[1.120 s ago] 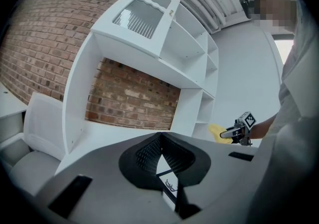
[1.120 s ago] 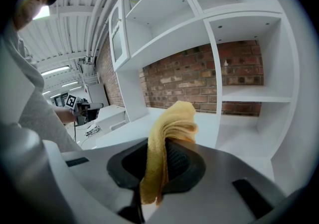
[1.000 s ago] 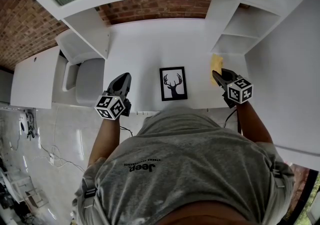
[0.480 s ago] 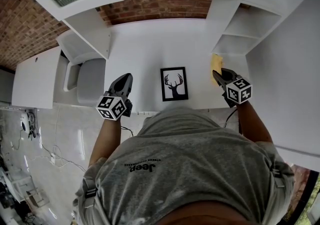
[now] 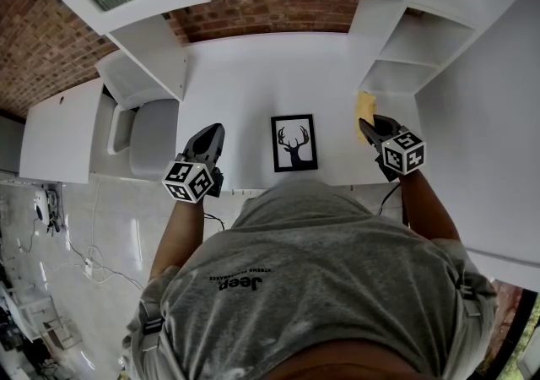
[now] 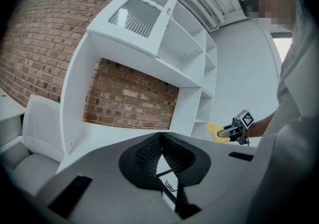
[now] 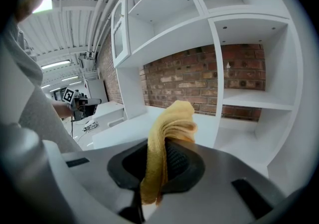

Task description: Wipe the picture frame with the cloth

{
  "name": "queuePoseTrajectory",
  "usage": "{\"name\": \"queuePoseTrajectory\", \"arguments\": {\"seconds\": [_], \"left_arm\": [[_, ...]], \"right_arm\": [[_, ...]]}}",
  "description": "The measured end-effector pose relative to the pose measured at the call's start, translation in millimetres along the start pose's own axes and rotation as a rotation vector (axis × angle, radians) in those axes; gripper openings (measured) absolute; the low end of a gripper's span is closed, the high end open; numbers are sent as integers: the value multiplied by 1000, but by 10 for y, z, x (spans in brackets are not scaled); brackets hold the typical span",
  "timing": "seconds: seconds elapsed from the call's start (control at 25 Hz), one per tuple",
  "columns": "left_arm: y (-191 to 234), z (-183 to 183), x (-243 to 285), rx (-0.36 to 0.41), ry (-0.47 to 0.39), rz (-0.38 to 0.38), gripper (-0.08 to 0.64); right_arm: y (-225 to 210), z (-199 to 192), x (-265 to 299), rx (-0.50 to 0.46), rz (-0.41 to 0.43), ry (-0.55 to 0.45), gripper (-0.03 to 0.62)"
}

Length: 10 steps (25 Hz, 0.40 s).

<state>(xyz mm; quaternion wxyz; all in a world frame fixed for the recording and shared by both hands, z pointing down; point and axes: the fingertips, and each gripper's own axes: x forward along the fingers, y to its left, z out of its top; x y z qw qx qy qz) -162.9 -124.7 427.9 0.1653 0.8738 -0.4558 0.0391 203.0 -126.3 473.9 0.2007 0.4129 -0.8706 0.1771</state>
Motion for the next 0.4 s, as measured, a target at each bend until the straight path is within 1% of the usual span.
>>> {"name": "queuePoseTrajectory", "arguments": {"seconds": [0.4], "left_arm": [[-26,-8,-15,4,3,-6,18]], "right_arm": [[21,-1,-19,-13,0,7,49]]}}
